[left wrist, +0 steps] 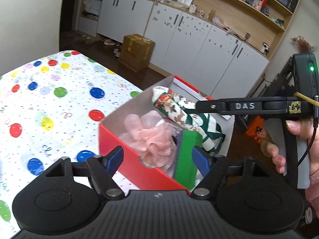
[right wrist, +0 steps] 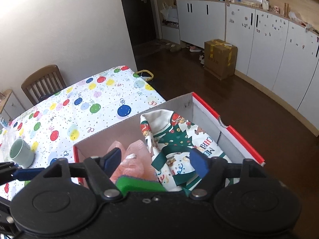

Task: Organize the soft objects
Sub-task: 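Lower the sock and sponge into the box and open both tools, then move both open tools back over the table toward the bubble wrap and bag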

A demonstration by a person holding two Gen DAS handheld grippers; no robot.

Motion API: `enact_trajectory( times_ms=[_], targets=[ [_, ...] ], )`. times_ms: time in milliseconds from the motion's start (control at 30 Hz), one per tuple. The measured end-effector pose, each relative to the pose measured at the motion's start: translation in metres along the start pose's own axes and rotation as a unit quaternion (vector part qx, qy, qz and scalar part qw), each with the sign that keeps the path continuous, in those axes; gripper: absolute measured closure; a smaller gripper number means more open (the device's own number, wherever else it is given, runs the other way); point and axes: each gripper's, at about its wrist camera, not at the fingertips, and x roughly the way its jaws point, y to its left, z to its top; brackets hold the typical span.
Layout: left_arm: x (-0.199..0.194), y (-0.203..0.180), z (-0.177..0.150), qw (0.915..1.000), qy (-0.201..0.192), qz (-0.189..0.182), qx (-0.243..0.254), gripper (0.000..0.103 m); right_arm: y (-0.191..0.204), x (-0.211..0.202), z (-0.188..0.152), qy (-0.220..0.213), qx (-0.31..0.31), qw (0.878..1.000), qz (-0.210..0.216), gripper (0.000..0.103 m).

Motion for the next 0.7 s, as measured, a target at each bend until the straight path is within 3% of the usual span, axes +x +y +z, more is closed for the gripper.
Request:
enact_trajectory(
  times_ms=[167, 233, 400, 533, 700],
  targets=[
    [-0.022, 0.015, -0.004, 0.9996, -0.018, 0.01, -0.018, 0.026, 0.011, -0.014, -0.003, -0.01, -0.01, 1.0, 0.015, 0.02],
    [-0.031, 0.021, -0.005, 0.9991, -0.027, 0.017, -0.027, 0.019, 0.02, -0.02, -0.005, -0.013, -0.02, 0.999, 0.028, 0.017],
    [-0.056, 0.044, -0.009, 0.9966, -0.049, 0.034, -0.056, 0.017, 0.05, -0.032, -0.009, -0.016, -0.044, 0.996, 0.076, 0.012],
    [-0.073, 0.066, -0.014, 0.993, -0.056, 0.065, -0.081, 0.003, 0.082, -0.034, -0.006, -0.017, -0.062, 0.991, 0.116, 0.008],
    [-0.096, 0.099, -0.026, 0.986, -0.067, 0.114, -0.102, 0.002, 0.121, -0.026, -0.003, -0.008, -0.085, 0.984, 0.156, 0.006]
  ],
)
